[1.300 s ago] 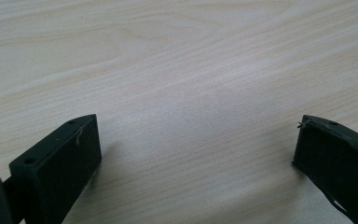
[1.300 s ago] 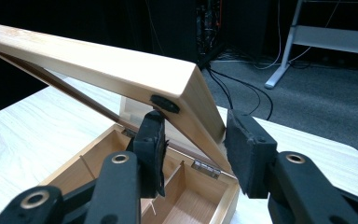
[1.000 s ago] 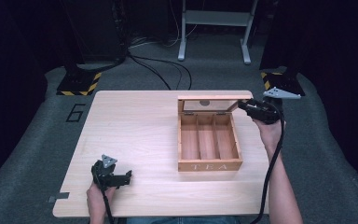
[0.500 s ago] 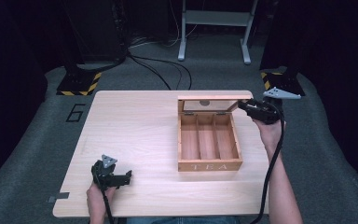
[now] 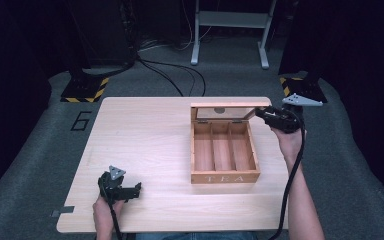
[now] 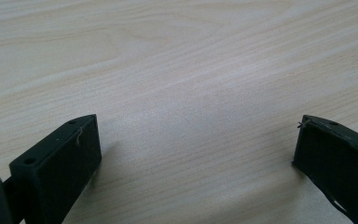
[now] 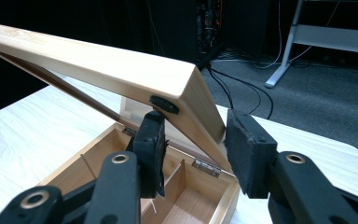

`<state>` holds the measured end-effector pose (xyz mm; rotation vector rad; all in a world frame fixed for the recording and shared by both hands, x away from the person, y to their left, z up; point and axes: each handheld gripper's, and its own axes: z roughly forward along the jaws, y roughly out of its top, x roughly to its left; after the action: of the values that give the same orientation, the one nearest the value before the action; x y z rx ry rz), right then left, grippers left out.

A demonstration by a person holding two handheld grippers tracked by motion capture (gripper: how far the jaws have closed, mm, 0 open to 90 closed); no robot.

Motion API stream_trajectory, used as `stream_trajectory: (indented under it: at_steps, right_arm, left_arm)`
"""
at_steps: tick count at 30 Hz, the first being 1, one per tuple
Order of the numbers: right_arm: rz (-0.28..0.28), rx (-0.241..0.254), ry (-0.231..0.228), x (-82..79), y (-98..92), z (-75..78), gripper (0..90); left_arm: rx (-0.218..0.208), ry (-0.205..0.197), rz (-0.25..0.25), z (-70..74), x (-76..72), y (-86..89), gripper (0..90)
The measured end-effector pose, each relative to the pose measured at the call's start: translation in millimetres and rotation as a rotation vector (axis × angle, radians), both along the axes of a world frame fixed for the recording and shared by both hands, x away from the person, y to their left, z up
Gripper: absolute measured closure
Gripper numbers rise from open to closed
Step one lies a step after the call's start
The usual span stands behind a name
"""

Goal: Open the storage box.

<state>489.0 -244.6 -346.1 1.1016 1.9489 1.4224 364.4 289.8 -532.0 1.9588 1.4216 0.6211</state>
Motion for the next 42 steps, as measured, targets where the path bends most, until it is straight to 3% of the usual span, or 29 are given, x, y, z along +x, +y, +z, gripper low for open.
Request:
stream_trajectory:
  at_steps: [27, 42]
  right_arm:
    - [0.005, 0.009, 0.005, -2.3, -0.8, -2.3, 57.6]
    - [0.008, 0.006, 0.005, -15.8, -1.2, -11.5, 56.5]
  left_arm:
    - [0.0, -0.003, -0.002, -0.2, 0.0, -0.1, 0.4]
    - [-0.001, 0.001, -0.003, 0.2, -0.1, -0.1, 0.3]
